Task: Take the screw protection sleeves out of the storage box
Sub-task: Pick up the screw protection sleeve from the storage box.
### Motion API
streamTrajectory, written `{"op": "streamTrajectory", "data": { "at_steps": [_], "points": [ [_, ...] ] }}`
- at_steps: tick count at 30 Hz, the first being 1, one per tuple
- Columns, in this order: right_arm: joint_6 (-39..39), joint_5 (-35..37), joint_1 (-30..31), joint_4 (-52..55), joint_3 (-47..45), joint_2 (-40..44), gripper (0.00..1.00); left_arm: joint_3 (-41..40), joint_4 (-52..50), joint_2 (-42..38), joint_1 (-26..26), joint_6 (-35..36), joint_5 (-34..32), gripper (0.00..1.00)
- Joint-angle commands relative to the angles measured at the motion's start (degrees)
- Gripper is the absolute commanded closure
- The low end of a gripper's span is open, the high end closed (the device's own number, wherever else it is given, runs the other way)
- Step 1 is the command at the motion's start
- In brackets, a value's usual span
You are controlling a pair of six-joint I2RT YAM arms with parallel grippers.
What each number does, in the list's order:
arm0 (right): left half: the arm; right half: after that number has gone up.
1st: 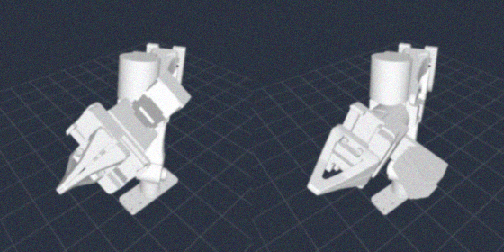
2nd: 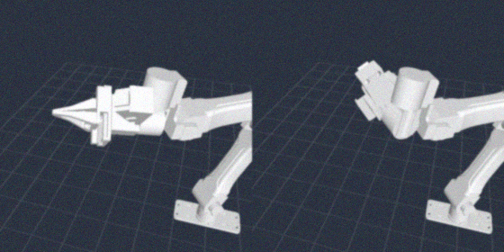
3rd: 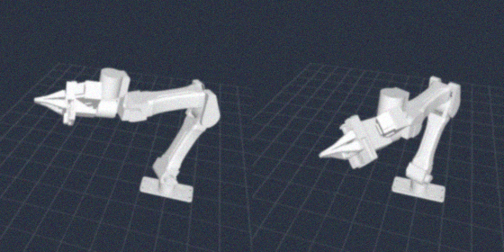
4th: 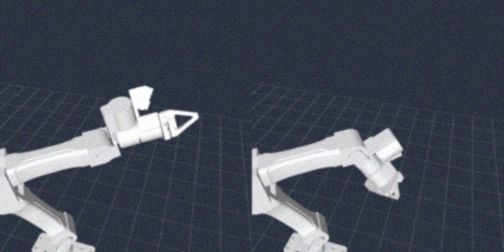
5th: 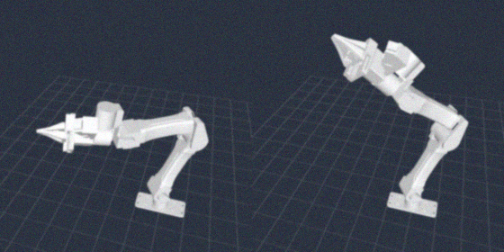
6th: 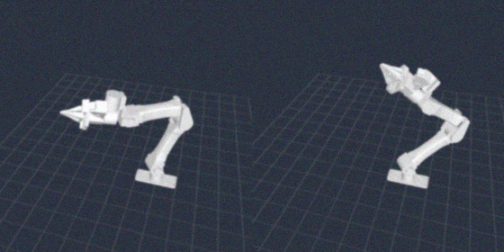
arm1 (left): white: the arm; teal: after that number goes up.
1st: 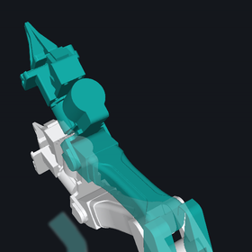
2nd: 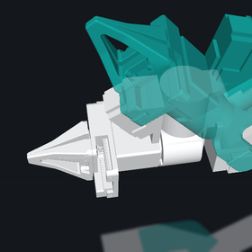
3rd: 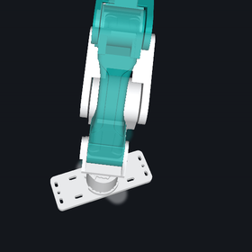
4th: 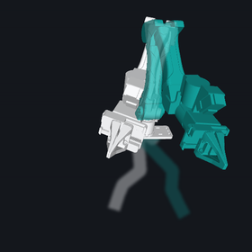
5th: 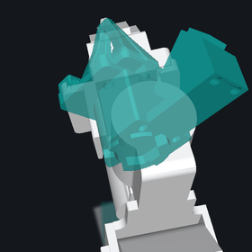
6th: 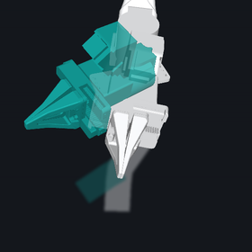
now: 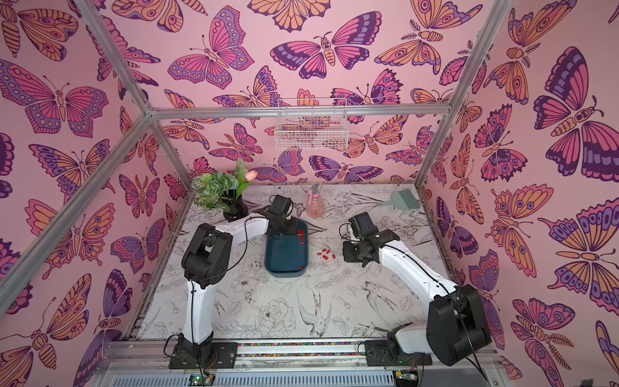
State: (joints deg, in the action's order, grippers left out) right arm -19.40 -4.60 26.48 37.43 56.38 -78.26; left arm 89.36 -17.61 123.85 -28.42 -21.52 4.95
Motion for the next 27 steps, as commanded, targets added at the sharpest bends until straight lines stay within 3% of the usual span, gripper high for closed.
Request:
{"op": "streamTrajectory", "data": {
  "at_steps": [1,27],
  "points": [
    [0.85,-0.34,-0.76,0.29,-0.48,-0.05,0.66,1.07,-0.32,1.63,0.04,-0.34,0.98,0.62],
    [1.66,-0.56,-1.08,0.81,-0.75,-0.05,0.68,0.29,-0.24,3.27,-0.66,-0.19,1.09,0.82]
  ]
}}
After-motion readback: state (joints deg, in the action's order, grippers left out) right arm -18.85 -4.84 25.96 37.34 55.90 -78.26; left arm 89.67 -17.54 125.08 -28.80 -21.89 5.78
